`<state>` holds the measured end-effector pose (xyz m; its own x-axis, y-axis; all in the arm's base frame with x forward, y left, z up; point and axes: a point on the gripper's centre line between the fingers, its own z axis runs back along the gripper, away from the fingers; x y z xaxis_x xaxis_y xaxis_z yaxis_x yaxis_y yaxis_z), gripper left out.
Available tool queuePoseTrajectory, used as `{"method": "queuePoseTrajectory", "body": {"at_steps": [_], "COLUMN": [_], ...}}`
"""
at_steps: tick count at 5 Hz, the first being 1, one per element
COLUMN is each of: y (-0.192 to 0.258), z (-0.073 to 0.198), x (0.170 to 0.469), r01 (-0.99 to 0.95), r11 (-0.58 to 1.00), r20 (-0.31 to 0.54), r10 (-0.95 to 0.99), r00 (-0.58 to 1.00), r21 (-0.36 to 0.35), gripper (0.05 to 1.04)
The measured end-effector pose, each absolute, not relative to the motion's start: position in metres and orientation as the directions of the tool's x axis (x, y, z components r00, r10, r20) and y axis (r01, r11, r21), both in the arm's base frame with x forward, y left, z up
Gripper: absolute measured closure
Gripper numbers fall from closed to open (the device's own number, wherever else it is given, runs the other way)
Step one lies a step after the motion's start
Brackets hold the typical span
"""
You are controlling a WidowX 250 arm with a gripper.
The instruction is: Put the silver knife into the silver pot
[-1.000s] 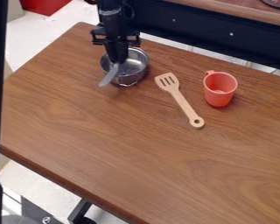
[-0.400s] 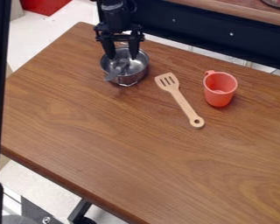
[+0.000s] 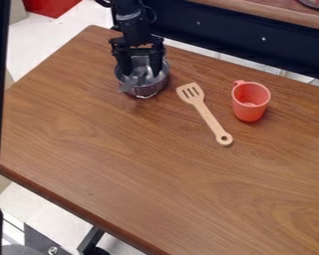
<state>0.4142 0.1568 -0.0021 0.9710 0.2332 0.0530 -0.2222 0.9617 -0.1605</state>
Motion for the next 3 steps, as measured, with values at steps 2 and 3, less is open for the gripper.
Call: {"method": "queuePoseTrajectory", "body": {"at_steps": [2, 3], "y": [0.163, 0.155], "z": [0.029, 0.038], "x": [0.397, 0.378], "r01": [-0.135, -0.085], "r11": [0.977, 0.982], "r20": [0.102, 0.111], "r10": [0.153, 0.104], "r00": [0.983, 0.988], "r21": [-0.165, -0.167], "gripper": [0.084, 0.084]}}
